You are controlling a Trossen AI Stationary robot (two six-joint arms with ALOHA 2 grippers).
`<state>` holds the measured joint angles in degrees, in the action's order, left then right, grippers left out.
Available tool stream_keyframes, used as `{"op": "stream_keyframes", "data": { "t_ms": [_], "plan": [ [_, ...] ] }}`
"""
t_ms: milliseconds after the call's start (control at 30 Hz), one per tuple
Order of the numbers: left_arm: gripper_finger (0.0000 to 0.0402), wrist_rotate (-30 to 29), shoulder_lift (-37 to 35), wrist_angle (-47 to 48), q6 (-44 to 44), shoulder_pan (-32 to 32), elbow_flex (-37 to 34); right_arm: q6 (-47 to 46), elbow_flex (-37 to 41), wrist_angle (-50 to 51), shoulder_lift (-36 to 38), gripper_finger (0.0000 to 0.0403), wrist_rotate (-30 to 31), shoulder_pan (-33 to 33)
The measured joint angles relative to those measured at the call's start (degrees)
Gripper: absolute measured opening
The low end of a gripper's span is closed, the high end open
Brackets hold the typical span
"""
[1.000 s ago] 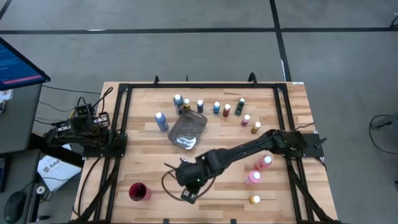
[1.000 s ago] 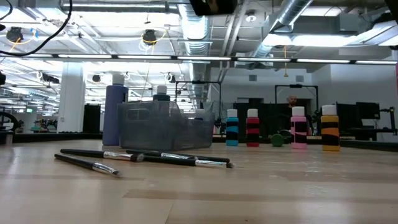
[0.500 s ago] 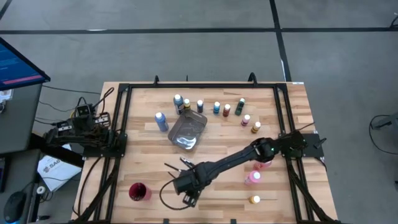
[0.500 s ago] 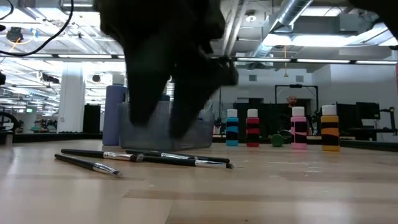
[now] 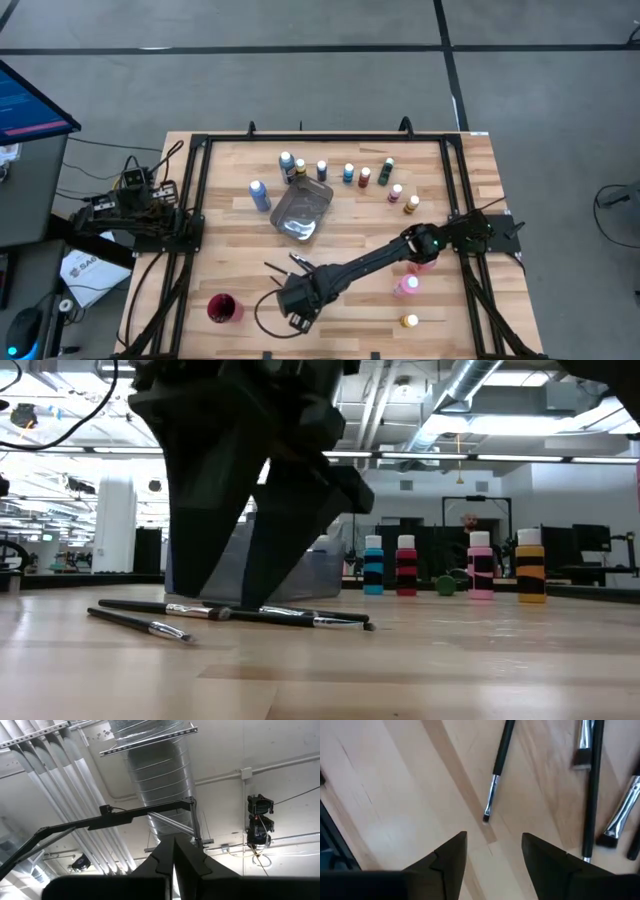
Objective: Pick & Place Paint Supplies
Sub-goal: Put the silver paintbrush into the red cup
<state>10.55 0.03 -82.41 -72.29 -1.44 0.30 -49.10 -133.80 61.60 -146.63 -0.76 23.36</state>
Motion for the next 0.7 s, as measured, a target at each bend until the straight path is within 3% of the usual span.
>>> {"op": "stream_keyframes", "data": {
  "t_ms": [167,400,700],
  "plan": [
    [0.0003,0.0,0.0,0.1,0.0,0.0,0.0,1.5,0.0,-1.2,0.0,0.0168,4.9,0.4],
    [0.0003,0.0,0.0,0.1,0.0,0.0,0.0,0.5,0.1,-3.4,-1.7,0.0158,4.3,0.3],
    [0.0003,0.0,0.0,0.1,0.0,0.0,0.0,-4.4,0.0,-10.3,-1.5,0.0147,-19.4,-1.1]
  ]
}}
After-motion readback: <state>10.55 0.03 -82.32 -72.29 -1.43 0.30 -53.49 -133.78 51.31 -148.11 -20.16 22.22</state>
